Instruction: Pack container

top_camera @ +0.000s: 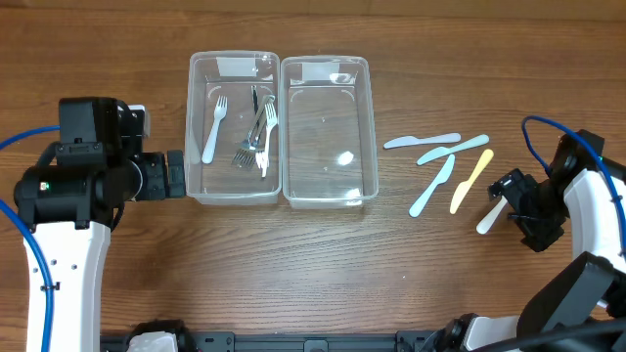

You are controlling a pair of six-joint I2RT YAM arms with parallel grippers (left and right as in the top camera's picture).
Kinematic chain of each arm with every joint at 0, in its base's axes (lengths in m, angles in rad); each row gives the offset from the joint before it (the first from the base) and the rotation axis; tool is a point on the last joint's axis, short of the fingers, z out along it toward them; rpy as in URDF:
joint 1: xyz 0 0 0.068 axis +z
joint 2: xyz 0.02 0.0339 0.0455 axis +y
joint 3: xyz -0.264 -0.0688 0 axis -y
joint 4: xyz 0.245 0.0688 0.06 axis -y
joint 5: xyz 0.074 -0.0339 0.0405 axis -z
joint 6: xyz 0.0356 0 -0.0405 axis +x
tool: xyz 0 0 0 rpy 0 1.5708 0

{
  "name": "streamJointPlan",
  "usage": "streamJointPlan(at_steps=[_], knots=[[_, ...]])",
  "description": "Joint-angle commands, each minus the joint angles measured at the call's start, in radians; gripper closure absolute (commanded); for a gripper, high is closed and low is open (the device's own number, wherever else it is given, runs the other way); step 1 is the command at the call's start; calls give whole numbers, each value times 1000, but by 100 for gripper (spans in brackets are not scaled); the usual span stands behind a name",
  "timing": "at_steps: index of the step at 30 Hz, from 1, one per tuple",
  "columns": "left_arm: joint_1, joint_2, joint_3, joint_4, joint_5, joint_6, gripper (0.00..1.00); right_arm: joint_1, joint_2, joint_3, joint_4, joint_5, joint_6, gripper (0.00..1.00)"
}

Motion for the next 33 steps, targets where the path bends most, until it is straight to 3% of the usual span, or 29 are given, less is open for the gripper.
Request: streamJointPlan(at_steps=[1, 9, 33], knots=[[1, -1, -6, 6, 19, 9, 0, 21, 85, -6, 8, 13, 8, 0], [1, -1, -6, 6, 18, 9, 0, 87, 202, -6, 75, 13, 42, 0], [1, -1, -6, 6, 19, 9, 0, 88, 204, -120, 189, 31, 3, 0]])
